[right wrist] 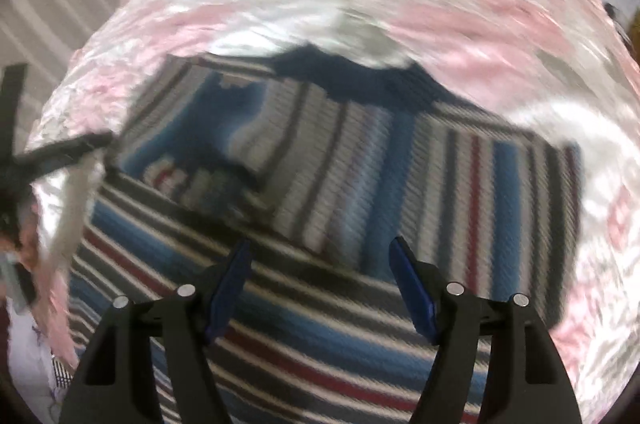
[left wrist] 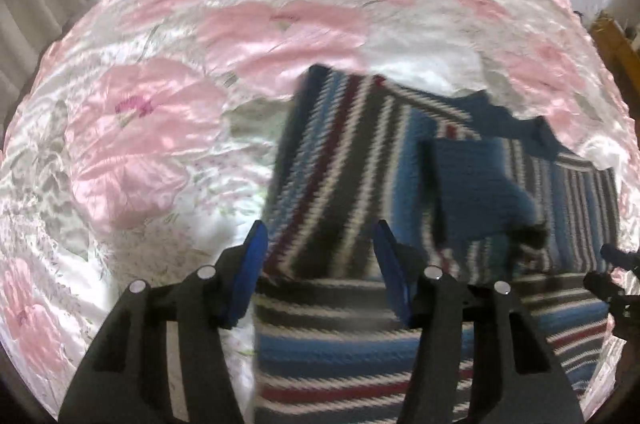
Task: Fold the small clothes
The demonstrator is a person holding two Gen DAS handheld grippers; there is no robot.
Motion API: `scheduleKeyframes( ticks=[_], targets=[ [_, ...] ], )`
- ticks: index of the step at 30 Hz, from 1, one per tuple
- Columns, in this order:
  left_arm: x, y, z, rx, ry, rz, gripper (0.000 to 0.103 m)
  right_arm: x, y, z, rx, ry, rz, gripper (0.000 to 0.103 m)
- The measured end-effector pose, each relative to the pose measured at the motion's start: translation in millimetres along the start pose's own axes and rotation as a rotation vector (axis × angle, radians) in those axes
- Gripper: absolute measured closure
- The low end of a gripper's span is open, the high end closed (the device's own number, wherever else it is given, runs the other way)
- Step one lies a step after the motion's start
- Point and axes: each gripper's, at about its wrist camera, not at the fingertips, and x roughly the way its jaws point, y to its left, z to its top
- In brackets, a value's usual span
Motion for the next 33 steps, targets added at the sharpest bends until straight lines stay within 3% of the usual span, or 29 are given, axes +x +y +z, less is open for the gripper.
scheduleKeyframes(
  ticks=[6,11,12,14,16,19,22,27,31,33],
  targets=[
    [18,14,1,-0.012,0.006,0.001,0.049,27,63,35,-0.13,-0.014,-0.01,0.031],
    [35,16,4,-0.022,0.025,0.008,0.049,55,85,42,-0.198,0.006,-0.063,0.033],
    [36,16,3,-0.021,0.025,0.011,0.048,59,86,41,-0.209,0.007,-0.074,0.04],
    [40,15,4,-0.022,0.026,0.014,0.047,69,83,40,-0.223,0.013,-0.11,0.068],
    [42,15,5,-0.026,0.029,0.009,0.047,70,71,40,-0.181,0.017,-0.097,0.085],
    [42,11,7,-0.026,0.024,0.003,0.047,59,42,40,-0.064,-0.001,0.015,0.092],
    [40,6,8,-0.02,0.013,0.001,0.047,40,10,33,0.057,-0.039,0.151,0.092],
    [40,1,5,-0.002,0.004,0.017,0.046,22,-56,-2,0.273,-0.07,0.273,0.09],
    [37,-2,0,0.021,-0.014,0.033,0.046,22,-105,-38,0.358,-0.06,0.248,0.056],
    [35,-5,-1,0.031,-0.031,0.052,0.044,19,-123,-51,0.385,-0.072,0.237,0.053]
  ],
)
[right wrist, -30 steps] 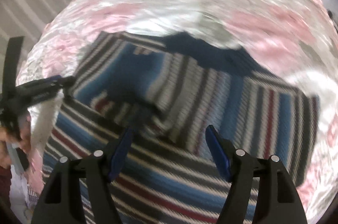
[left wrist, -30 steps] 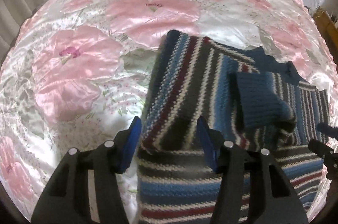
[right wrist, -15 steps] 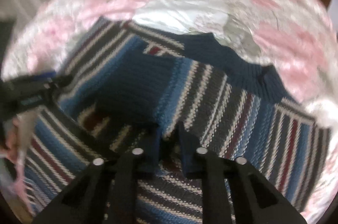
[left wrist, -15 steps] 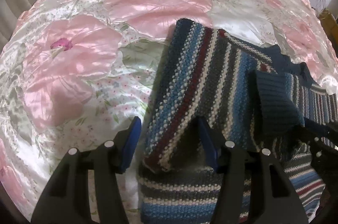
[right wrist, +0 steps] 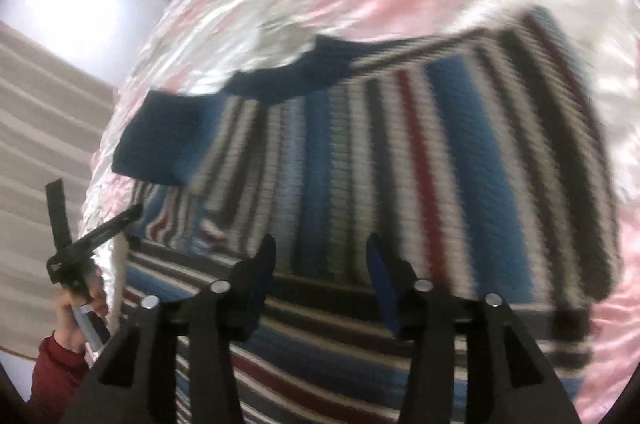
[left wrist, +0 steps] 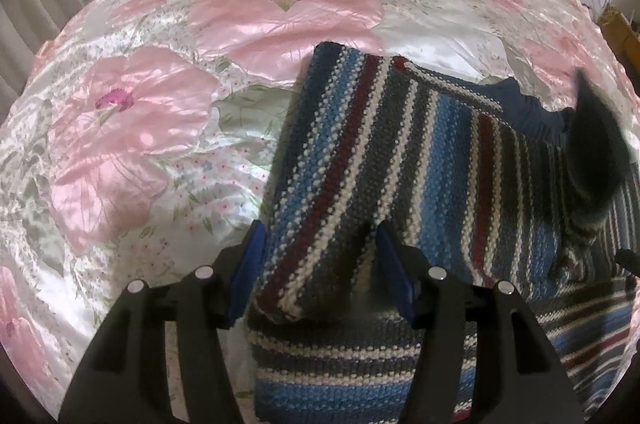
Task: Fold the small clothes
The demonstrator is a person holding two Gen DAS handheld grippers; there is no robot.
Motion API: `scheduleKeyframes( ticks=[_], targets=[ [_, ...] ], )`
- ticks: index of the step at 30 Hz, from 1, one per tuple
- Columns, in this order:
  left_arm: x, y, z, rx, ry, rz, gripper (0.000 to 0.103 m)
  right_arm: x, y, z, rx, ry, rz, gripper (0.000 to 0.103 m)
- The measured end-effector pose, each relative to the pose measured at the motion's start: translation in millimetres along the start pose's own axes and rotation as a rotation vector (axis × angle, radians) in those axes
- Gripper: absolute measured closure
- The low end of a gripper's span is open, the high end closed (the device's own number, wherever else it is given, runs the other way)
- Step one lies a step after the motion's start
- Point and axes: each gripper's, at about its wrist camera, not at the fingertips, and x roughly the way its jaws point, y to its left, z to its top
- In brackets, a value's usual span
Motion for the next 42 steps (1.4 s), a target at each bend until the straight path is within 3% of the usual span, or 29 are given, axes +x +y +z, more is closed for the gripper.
scheduleKeyframes(
  ticks=[5,8,11,17,21,26,31,35,42],
  targets=[
    [-7,-28,12,0.023,-0.019,0.01,0.044,-7,2,5,-0.026,-0.017,0.0,0.052],
    [-19,-45,22,0.024,-0.032,-0.071,0.044,-7,23,4,-0.125,-0.009,-0.044,0.051],
    [-23,-48,27,-0.007,-0.017,-0.131,0.044,-5,47,6,-0.232,-0.016,-0.148,0.049],
    [-15,-17,24,-0.032,-0.01,-0.043,0.044,26,144,21,-0.455,0.02,-0.144,0.047],
    [-2,14,20,-0.08,0.026,-0.053,0.044,72,195,23,-0.516,0.099,-0.132,0.04],
    [6,32,16,-0.084,0.026,-0.075,0.043,124,226,20,-0.604,0.14,-0.283,0.034],
    [9,32,20,-0.079,0.016,-0.073,0.043,145,213,26,-0.569,0.172,-0.312,0.055],
    [10,27,26,-0.097,0.013,-0.083,0.043,133,200,35,-0.497,0.159,-0.252,0.084],
    [2,18,22,-0.074,-0.004,-0.071,0.041,52,135,49,-0.247,0.047,0.014,0.088]
  ],
)
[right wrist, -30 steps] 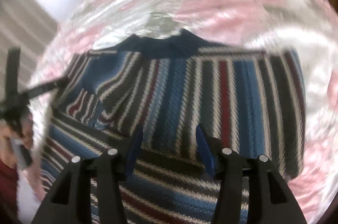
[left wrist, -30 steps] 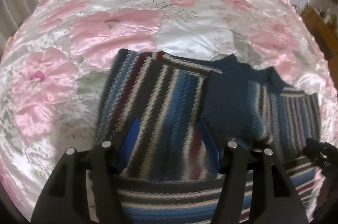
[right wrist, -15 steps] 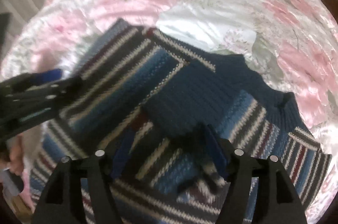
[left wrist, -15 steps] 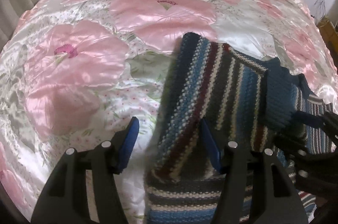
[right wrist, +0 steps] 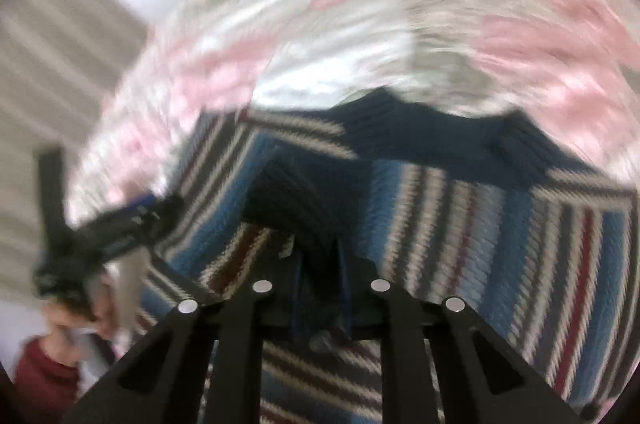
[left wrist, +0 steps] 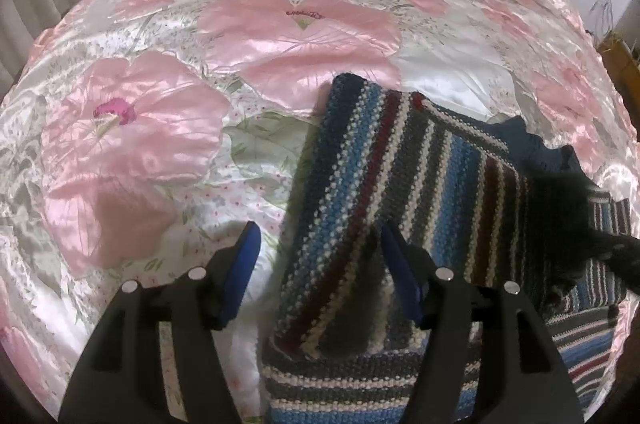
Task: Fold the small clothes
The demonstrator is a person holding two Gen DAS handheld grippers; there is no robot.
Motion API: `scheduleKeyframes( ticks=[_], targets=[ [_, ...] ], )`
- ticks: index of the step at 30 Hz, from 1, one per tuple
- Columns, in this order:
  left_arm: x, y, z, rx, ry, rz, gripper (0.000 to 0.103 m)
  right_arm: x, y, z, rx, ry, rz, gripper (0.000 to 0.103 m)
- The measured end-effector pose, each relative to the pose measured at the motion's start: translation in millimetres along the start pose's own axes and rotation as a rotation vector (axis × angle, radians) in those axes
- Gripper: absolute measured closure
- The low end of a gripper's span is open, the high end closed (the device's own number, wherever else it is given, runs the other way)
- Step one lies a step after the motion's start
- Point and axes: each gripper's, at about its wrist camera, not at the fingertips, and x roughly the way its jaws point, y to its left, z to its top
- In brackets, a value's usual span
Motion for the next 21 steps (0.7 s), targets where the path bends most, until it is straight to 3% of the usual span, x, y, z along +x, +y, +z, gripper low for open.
scheduleKeyframes(
  ticks=[4,6,8,11,13,15,19,20,21],
  targets=[
    [-7,-12,-5,0.042,-0.024,0.011,0.04,-43,-54,-22,0.087,-0.058,0.006,0.085],
    [-12,-19,-9,0.073,-0.041,0.013,0.04,-57,-87,-41,0.133,-0.043,-0.026,0.07],
    [-15,-24,-12,0.091,-0.053,0.019,0.039,-66,-114,-57,0.181,-0.049,-0.037,0.031],
    [-17,-28,-17,0.109,-0.065,0.033,0.037,-69,-151,-71,0.29,-0.056,0.039,0.023],
    [-14,-31,-19,0.116,-0.061,0.051,0.036,-62,-163,-71,0.349,-0.045,0.088,0.023],
    [-10,-32,-21,0.114,-0.043,0.053,0.036,-50,-165,-64,0.359,-0.037,0.079,0.024],
    [-4,-34,-23,0.126,-0.038,0.069,0.034,-30,-149,-46,0.289,-0.02,0.053,0.059],
    [-4,-35,-23,0.127,-0.04,0.069,0.033,-23,-144,-42,0.266,-0.003,0.008,0.071],
    [-4,-35,-23,0.126,-0.041,0.067,0.033,-19,-137,-38,0.23,0.007,-0.02,0.075]
  ],
)
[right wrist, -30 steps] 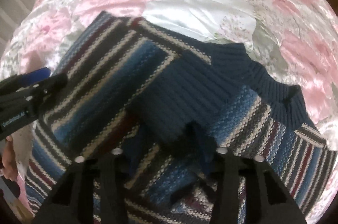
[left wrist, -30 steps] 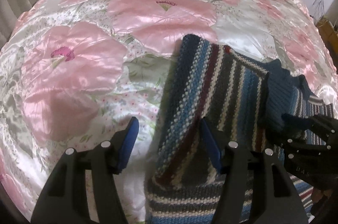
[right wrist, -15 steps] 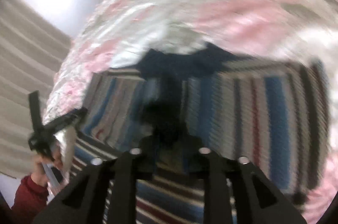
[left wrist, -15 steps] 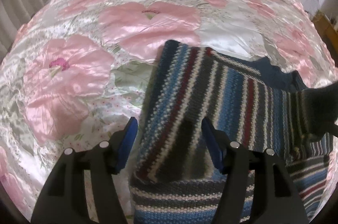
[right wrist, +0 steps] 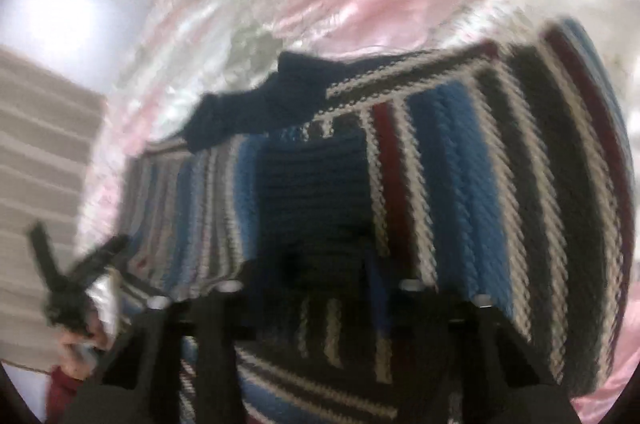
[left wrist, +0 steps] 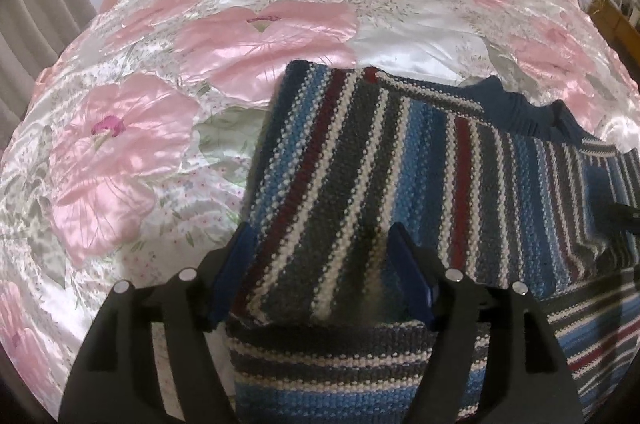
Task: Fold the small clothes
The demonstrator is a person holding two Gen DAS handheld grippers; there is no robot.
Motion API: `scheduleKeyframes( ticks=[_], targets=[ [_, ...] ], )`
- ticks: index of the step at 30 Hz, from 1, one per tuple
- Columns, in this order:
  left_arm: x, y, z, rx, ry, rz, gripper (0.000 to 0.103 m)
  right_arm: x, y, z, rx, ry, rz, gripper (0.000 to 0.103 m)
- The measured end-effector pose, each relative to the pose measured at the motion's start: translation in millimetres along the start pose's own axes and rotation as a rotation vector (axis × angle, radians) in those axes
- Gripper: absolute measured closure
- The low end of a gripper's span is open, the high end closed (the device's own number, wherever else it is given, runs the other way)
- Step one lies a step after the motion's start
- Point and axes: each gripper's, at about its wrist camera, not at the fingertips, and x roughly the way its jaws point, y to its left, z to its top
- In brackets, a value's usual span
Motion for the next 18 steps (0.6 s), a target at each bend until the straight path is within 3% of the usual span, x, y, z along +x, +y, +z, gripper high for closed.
scheduleKeyframes(
  ticks=[1,6,8,12,15,18],
  targets=[
    [-1,0,0,-0.003,-0.006,-0.007,0.033,-3,8,2,-0.032,-0.013,0.006,0.081],
    [-5,-3,-1,0.003,-0.035,-0.025,0.03,-35,23,8,-0.115,-0.152,-0.017,0.083],
    [2,-5,-5,0.009,-0.015,-0.024,0.03,-30,15,9,-0.094,-0.137,-0.052,0.083],
    [13,-12,-13,0.048,0.004,0.016,0.03,-1,-4,-3,-0.056,-0.026,-0.118,0.077],
    [4,-13,-12,0.049,0.004,0.005,0.03,-11,-4,-9,-0.041,-0.051,-0.114,0.072],
    [-11,-11,-9,0.022,-0.021,-0.034,0.03,-39,5,-15,-0.079,-0.131,-0.138,0.071]
  ],
)
